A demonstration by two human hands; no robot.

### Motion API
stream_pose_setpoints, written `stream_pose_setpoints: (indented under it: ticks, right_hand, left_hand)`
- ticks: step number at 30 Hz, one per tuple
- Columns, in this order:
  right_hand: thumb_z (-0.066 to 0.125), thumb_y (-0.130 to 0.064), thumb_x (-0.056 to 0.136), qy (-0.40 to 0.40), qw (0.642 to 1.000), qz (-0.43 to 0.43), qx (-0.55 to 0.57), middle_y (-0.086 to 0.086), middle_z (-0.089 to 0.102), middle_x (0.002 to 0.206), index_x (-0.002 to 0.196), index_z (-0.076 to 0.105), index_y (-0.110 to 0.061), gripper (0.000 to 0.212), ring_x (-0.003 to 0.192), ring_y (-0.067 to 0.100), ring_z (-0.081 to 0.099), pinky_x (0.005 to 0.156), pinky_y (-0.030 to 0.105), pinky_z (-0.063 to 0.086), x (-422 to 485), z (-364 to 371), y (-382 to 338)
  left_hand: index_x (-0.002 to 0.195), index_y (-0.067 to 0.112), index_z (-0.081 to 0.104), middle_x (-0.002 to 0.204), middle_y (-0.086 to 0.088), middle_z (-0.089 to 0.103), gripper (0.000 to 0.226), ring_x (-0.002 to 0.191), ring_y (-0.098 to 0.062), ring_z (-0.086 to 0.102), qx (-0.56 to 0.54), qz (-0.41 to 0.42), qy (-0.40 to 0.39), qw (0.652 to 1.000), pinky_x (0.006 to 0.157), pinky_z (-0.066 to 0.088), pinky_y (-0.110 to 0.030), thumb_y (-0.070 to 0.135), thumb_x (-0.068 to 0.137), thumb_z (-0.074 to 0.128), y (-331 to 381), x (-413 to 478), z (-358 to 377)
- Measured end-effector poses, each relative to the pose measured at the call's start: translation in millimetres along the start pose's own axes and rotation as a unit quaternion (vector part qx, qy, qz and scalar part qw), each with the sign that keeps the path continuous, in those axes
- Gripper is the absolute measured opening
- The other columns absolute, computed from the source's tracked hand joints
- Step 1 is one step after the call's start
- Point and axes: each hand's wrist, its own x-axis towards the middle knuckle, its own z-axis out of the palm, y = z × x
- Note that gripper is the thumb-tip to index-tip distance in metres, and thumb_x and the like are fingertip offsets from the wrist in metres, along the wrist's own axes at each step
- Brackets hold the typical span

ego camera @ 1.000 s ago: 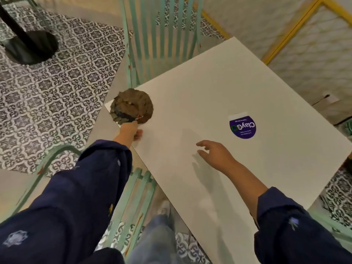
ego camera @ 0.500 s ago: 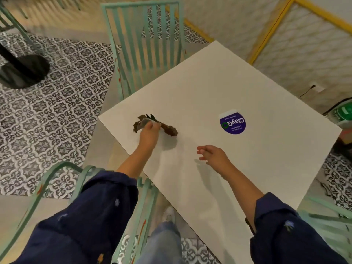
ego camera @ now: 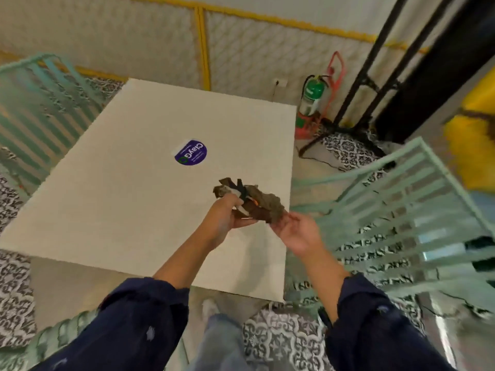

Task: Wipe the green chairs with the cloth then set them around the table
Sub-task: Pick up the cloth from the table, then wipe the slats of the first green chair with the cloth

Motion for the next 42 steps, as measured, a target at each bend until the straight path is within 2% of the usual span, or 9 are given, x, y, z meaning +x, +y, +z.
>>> stream_pose_setpoints:
  ticks: [5,9,13,19,22,26,29,35,42]
  right_hand:
    - [0.033,-0.02,0.096,-0.009,0.992,-0.065,0.104,0.019,0.073,0.089,0.082,0.076,0.0,0.049,0.077,0.029,0.073,0.063,0.04,0.061,-65,-88,-31]
    - [0.034,-0.061,0.091,-0.054,0.992,-0.07,0.094,0.022,0.058,0.129,0.124,0.059,-0.006,0.069,0.115,0.036,0.059,0.1,0.052,0.044,-115,-150,-37]
    - [0.037,-0.069,0.085,-0.045,0.996,-0.072,0.019,0.021,0.049,0.137,0.129,0.055,-0.007,0.077,0.12,0.034,0.052,0.094,0.044,0.05,-154,-197,-44]
    - [0.061,-0.057,0.077,-0.013,0.994,-0.031,-0.104,0.014,0.063,0.111,0.124,0.058,-0.003,0.071,0.102,0.027,0.06,0.092,0.039,0.048,-174,-238,-58]
    - [0.058,-0.045,0.086,0.025,0.983,0.005,-0.183,0.006,0.07,0.089,0.109,0.061,-0.007,0.044,0.079,0.018,0.067,0.074,0.033,0.055,-165,-250,-72]
    - [0.04,-0.025,0.1,0.091,0.988,-0.029,-0.118,0.006,0.069,0.073,0.098,0.061,-0.007,0.027,0.062,0.017,0.064,0.051,0.027,0.055,-147,-263,-107]
    - [0.039,-0.02,0.1,0.133,0.98,-0.069,-0.131,0.01,0.065,0.086,0.107,0.06,-0.004,0.027,0.074,0.02,0.061,0.063,0.029,0.054,-132,-268,-146]
    - [0.046,-0.008,0.096,0.258,0.916,-0.166,-0.26,0.019,0.064,0.113,0.121,0.053,0.002,0.027,0.107,0.032,0.06,0.097,0.045,0.047,-111,-281,-232]
    - [0.041,-0.004,0.096,0.283,0.865,-0.272,-0.314,0.016,0.055,0.089,0.092,0.045,-0.01,0.009,0.081,0.028,0.057,0.073,0.037,0.049,-83,-306,-353]
  left_hand:
    - [0.104,0.002,0.051,0.091,-0.01,0.056,0.017,0.086,-0.019,0.054,0.267,-0.066,-0.059,0.96,0.07,0.047,-0.014,0.0,0.091,0.041,-47,-24,90]
    - [0.087,0.008,0.048,0.07,0.006,0.04,0.005,0.071,-0.015,0.048,0.501,-0.043,-0.155,0.85,0.072,0.045,-0.021,0.011,0.091,0.049,-83,-53,153]
    - [0.039,0.026,0.041,0.076,0.001,0.039,0.03,0.095,-0.03,0.045,0.661,0.063,-0.221,0.714,0.085,0.04,-0.045,0.047,0.06,0.046,-130,-65,195]
    - [0.061,0.017,0.056,0.11,-0.005,0.044,0.031,0.102,-0.024,0.04,0.707,0.101,-0.331,0.616,0.09,0.039,-0.037,0.047,0.072,0.056,-176,-66,239]
    - [0.074,0.014,0.063,0.112,-0.001,0.041,0.025,0.102,-0.016,0.043,0.672,0.09,-0.386,0.625,0.08,0.037,-0.017,0.038,0.081,0.062,-187,-50,258]
    - [0.075,0.013,0.064,0.109,0.001,0.043,0.014,0.105,-0.014,0.047,0.577,0.051,-0.4,0.71,0.082,0.035,-0.012,0.022,0.085,0.062,-177,-10,292]
    - [0.078,0.017,0.067,0.104,0.001,0.056,0.01,0.105,-0.016,0.054,0.525,0.082,-0.38,0.757,0.095,0.042,-0.023,0.017,0.086,0.061,-162,22,318]
    - [0.078,0.031,0.063,0.088,0.008,0.065,0.015,0.089,-0.014,0.062,0.497,0.121,-0.321,0.797,0.087,0.05,-0.031,0.02,0.087,0.059,-150,60,368]
    - [0.1,0.012,0.066,0.096,0.006,0.06,0.016,0.092,-0.011,0.057,0.506,0.096,-0.269,0.814,0.092,0.045,-0.03,0.017,0.091,0.055,-159,98,416]
